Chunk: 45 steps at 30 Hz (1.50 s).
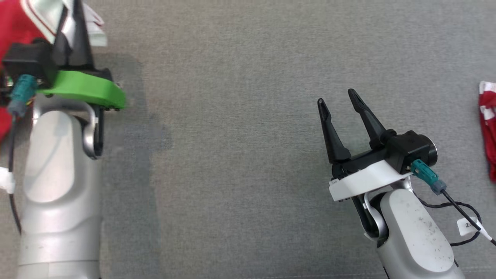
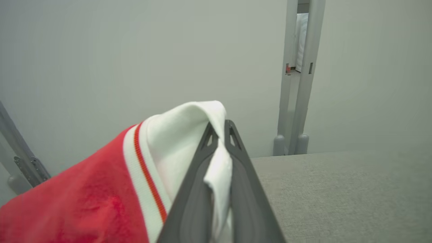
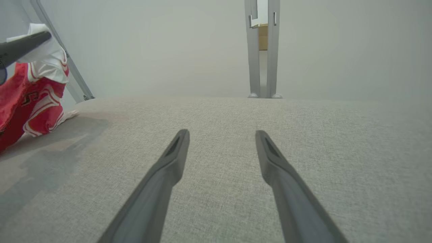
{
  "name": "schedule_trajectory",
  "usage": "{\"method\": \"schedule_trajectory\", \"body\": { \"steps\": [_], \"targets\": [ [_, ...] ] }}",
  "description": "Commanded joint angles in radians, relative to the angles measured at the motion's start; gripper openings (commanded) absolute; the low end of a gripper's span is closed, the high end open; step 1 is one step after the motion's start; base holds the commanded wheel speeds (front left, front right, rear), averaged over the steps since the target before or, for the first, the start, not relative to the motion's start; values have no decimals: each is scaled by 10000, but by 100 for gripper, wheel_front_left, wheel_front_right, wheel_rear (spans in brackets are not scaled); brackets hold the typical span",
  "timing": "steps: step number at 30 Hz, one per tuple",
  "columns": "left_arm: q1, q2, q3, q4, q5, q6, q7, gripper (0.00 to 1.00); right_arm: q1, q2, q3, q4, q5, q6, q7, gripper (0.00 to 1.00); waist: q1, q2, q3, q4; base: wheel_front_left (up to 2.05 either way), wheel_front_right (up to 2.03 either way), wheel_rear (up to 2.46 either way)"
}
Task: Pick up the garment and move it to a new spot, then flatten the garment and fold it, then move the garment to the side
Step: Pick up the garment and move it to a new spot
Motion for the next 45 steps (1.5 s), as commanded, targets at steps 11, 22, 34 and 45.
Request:
{"method": "schedule_trajectory", "body": {
  "steps": [11, 22, 34, 45],
  "targets": [
    [768, -789, -1927, 129, -971, -164, -30, 0, 456, -5, 335, 39, 744, -14, 4, 100, -1, 0, -882, -2966, 0, 0, 0],
    [332, -804, -5577, 392, -3082, -50, -30, 0, 609, 2, 442, -72, 1257, -14, 4, 100, -1, 0, -688, -4289, 0, 0, 0],
    [979, -805, -6592, 841, -3856, 1136, -29, 100, 600, -6, -36, -140, 938, -14, 4, 100, -1, 0, -897, -3131, 0, 0, 0],
    [3044, -90, -3870, -289, -2381, 1538, -29, 100, 813, -22, -678, 52, 453, -15, 2, 100, -1, 0, -1408, -1241, 0, 0, 0]
  ]
}}
